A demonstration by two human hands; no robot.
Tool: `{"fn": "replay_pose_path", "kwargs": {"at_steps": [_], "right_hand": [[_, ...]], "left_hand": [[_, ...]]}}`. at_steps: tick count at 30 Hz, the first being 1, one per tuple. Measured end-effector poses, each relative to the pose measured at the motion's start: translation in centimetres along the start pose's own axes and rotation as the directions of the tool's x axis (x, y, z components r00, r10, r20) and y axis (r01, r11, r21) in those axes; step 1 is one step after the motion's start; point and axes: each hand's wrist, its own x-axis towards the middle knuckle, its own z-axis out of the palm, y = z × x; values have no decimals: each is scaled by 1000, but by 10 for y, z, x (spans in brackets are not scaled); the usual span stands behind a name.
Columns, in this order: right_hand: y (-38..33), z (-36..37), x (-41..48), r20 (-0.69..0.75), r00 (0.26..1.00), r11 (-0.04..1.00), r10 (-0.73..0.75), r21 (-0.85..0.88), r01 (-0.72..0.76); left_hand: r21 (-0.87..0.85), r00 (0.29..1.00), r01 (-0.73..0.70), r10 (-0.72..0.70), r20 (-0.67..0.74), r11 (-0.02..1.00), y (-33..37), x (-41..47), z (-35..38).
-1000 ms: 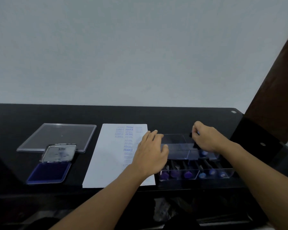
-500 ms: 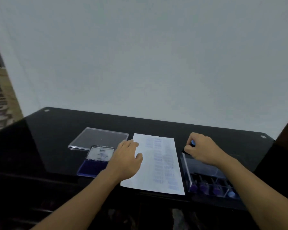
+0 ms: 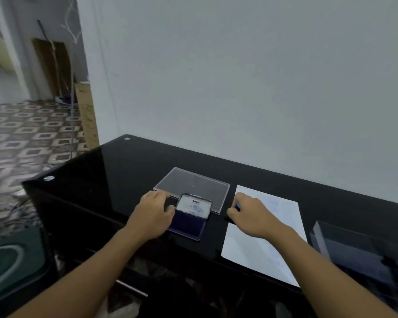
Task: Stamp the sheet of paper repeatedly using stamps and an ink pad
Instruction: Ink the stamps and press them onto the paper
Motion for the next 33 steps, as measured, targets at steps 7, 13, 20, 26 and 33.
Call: {"fn": "replay_pose_path", "kwargs": {"at_steps": [7, 13, 20, 26, 33], "right_hand": [[-34, 38, 24, 94, 994, 998, -57, -21, 59], [-55, 59, 48, 138, 988, 995, -76, -51, 84], [-76, 78, 72, 127, 982, 980, -143, -118, 158], [-80, 97, 81, 108, 977, 960, -184, -195, 202], [-71, 116, 80, 40, 970, 948, -241, -205, 244]], "left_hand": [[49, 999, 37, -36, -8, 998, -40, 25, 7], [134, 996, 88, -86, -15, 987, -62, 39, 24], [202, 990, 96, -72, -124, 975, -72, 31, 47], [226, 988, 100, -68, -142, 969, -74, 32, 51], [221, 981, 115, -76, -176, 969, -72, 32, 52]]}}
